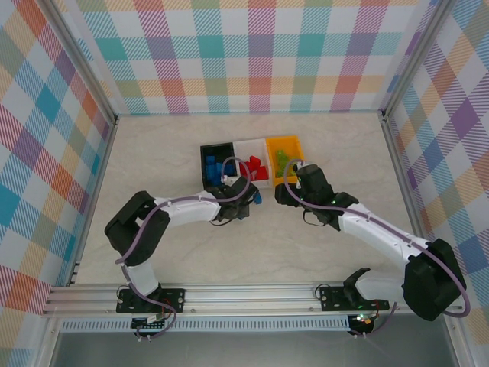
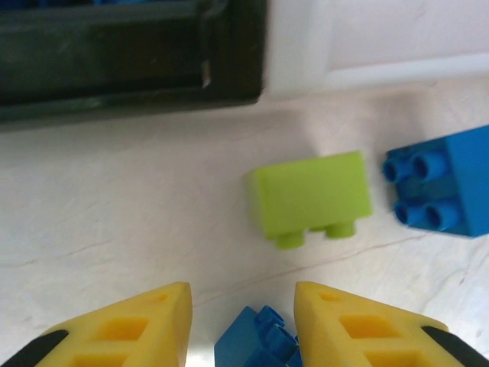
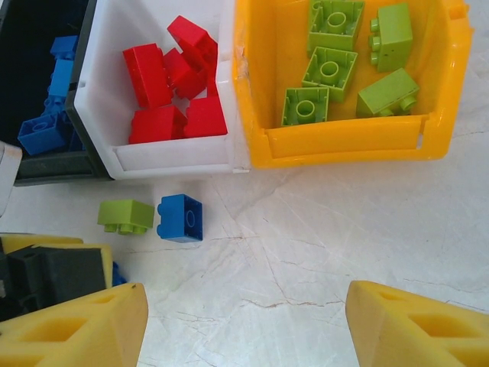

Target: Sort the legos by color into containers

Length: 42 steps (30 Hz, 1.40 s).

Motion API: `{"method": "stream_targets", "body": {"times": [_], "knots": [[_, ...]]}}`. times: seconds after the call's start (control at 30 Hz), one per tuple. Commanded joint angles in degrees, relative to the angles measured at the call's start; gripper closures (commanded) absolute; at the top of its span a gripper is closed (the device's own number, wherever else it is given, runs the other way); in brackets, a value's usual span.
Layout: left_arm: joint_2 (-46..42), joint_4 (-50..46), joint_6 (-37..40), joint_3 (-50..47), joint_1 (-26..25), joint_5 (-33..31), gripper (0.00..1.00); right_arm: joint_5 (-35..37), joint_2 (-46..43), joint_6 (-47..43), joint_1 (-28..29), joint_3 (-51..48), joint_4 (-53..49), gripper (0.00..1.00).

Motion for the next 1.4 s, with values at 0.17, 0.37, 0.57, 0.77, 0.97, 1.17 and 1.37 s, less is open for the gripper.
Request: {"method": "stream_targets", "body": {"times": [0.17, 0.37, 0.57, 0.77, 0.97, 1.17, 1.37], "knots": [[-4.52, -4.37, -0.56, -4.87, -0.69, -0.01, 0.39, -0.68, -1.86, 0.7, -0.31, -0.54, 1.51, 0.31], [-4.37, -3.9, -1.59, -4.9, -1.45, 1.9, 0.55, -0.68, -1.76, 1.02, -0.31, -0.54, 1.66, 0.31], [-6.38, -4.78, -2.14, -5.66, -1.93, 1.68, 0.69, -0.66, -1.77, 1.04, -0.31, -0.38, 1.72, 0.31], [-9.41, -5.9, -3.37, -6.21, -2.3, 1.3, 0.77, -0.51, -1.57, 1.17, -0.31, -0.31, 1.9, 0.31], [-13.01, -9.62, -2.24, -3.48, -1.91, -1.15, 0.78, -0.51, -2.02, 1.3, -0.31, -0.45, 1.7, 0.31], [-12.55, -13.09, 2.76, 5.84, 4.9, -5.59, 0.78, -0.51, -2.52, 1.24, -0.31, -0.63, 1.66, 0.31], [-2.98, -13.13, 6.36, 17.51, 11.72, -8.17, 0.78, -0.68, -2.28, 1.53, -0.33, -0.89, 1.8, 0.31]]}}
